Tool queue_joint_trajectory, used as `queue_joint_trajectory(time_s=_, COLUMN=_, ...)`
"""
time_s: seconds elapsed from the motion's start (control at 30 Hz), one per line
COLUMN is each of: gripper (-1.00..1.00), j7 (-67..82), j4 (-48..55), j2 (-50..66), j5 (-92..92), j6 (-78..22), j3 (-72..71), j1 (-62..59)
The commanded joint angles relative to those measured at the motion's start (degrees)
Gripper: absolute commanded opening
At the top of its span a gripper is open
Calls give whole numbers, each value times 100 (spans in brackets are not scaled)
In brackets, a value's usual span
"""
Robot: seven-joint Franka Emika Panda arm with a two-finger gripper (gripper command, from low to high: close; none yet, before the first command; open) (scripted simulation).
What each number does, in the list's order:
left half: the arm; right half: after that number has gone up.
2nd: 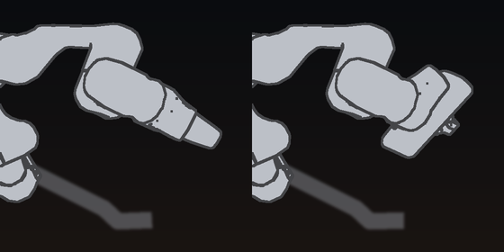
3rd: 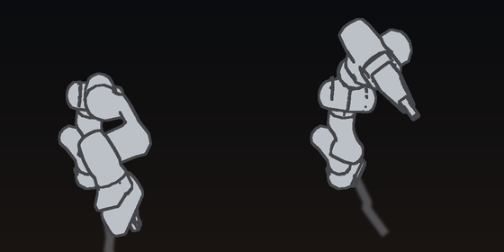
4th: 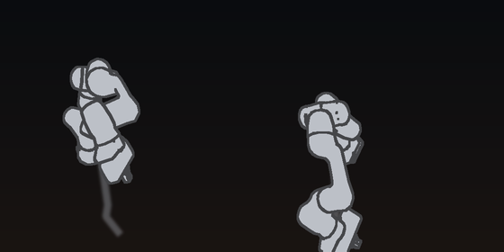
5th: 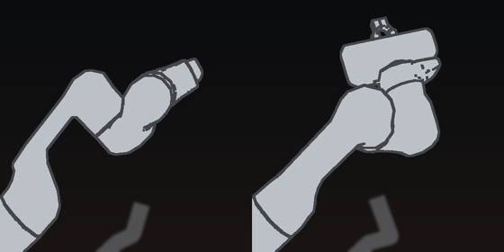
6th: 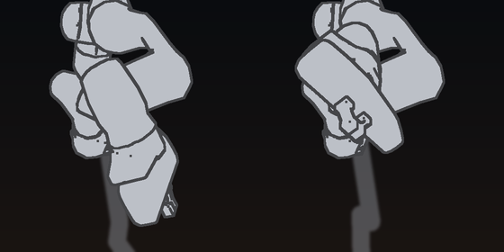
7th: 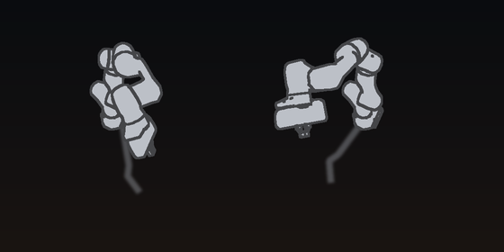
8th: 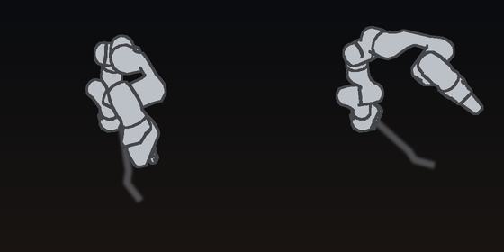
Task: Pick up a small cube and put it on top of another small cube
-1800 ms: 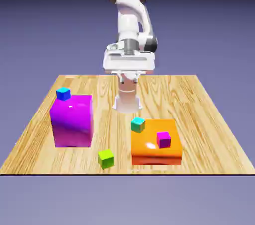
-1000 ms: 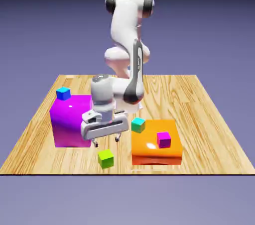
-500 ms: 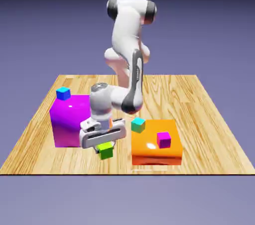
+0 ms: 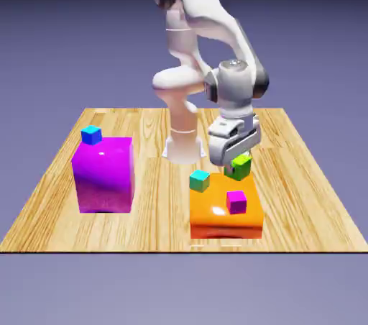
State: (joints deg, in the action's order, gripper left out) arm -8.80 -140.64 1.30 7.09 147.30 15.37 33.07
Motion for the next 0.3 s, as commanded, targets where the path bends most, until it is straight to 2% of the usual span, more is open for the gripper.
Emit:
queue_joint_trajectory(time_s=0.0, gripper=-100, j7=93, j4=-33, j2=208, j5=126, j6=232, j3=-29, j1=-16)
queue_joint_trajectory(time_s=0.03, gripper=-100, j7=142, j4=-49, j2=314, j5=194, j6=348, j3=-48, j1=-25)
queue_joint_trajectory(time_s=0.07, gripper=100, j7=142, j4=-49, j2=314, j5=194, j6=348, j3=-48, j1=-25)
queue_joint_trajectory(time_s=0.27, gripper=100, j7=-295, j4=98, j2=-622, j5=-402, j6=-680, j3=118, j1=49)
